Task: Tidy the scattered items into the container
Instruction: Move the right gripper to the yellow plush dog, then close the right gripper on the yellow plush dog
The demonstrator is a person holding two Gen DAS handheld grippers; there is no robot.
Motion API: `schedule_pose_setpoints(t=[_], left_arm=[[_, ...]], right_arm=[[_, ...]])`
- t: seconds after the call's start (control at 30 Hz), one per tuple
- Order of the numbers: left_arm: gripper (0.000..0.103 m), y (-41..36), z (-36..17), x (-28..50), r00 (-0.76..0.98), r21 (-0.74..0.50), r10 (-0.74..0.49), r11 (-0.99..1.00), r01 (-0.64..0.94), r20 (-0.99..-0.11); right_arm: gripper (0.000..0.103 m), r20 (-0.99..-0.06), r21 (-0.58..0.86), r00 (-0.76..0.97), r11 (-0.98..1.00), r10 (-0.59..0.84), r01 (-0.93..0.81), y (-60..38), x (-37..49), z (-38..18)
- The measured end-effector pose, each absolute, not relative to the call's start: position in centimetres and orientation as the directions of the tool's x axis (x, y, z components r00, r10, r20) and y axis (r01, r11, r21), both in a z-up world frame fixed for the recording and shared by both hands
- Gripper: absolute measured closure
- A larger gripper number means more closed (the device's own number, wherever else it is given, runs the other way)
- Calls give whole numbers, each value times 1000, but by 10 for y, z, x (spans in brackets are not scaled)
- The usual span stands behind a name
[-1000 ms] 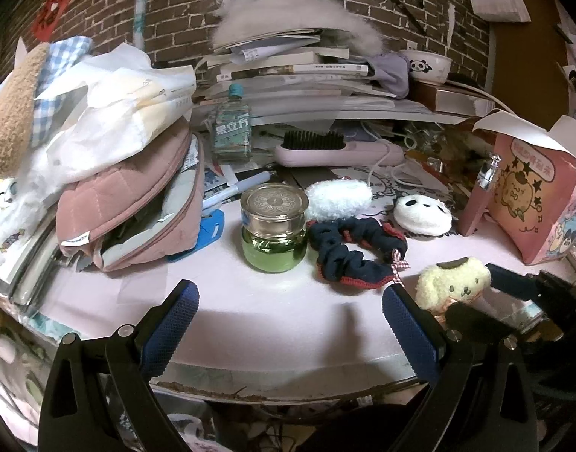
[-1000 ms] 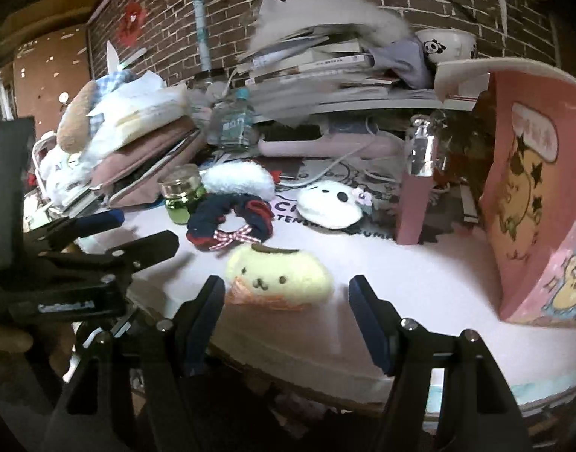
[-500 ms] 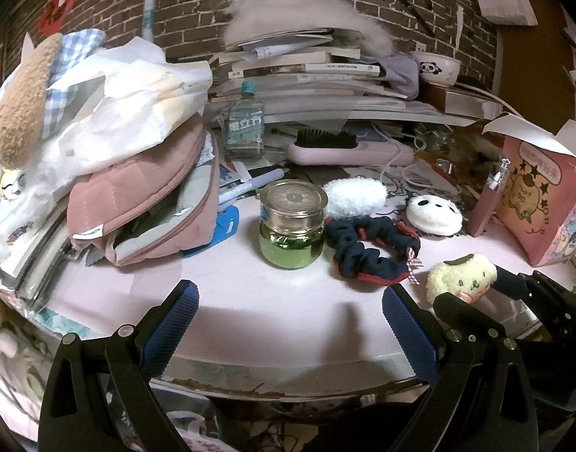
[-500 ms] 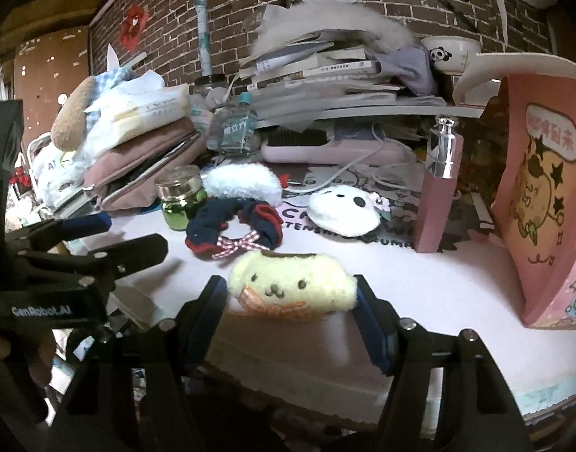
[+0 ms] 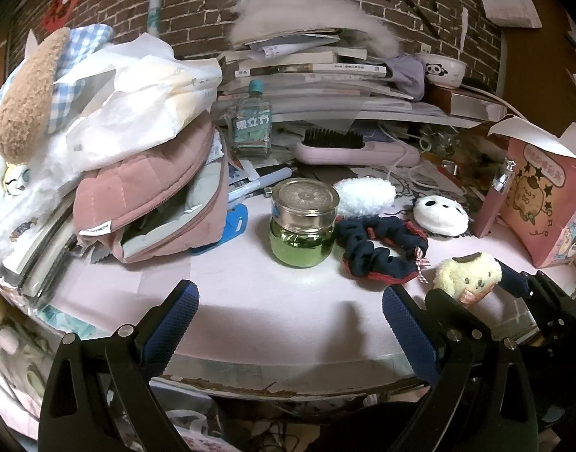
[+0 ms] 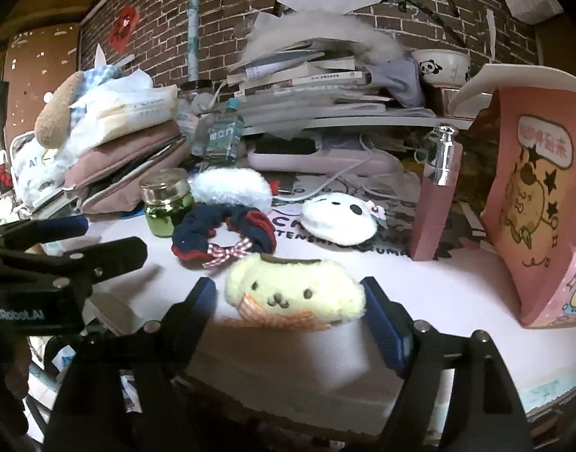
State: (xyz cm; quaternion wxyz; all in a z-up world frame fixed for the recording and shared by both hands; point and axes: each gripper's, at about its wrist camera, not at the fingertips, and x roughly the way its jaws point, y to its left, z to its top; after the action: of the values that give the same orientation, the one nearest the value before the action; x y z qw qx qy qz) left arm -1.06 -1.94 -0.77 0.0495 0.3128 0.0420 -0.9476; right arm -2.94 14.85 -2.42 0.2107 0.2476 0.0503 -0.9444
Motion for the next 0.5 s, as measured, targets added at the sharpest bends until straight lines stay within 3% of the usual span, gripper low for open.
schedule_pose_setpoints(t=[0.1, 0.2, 0.5], left_arm=[[5, -20, -8, -11, -799, -49, -66, -992, 118, -598], [5, -20, -9, -11, -799, -48, -66, -992, 118, -598], [5, -20, -9, -12, -798, -48, -65, -992, 117, -599]], right_arm=[[43, -478, -4, -798, -908, -366, 418, 149, -29, -25], [48, -475, -1, -799, -907, -369, 420, 150, -30, -25], [53, -451, 2, -806, -904, -383, 428, 155, -27, -23]])
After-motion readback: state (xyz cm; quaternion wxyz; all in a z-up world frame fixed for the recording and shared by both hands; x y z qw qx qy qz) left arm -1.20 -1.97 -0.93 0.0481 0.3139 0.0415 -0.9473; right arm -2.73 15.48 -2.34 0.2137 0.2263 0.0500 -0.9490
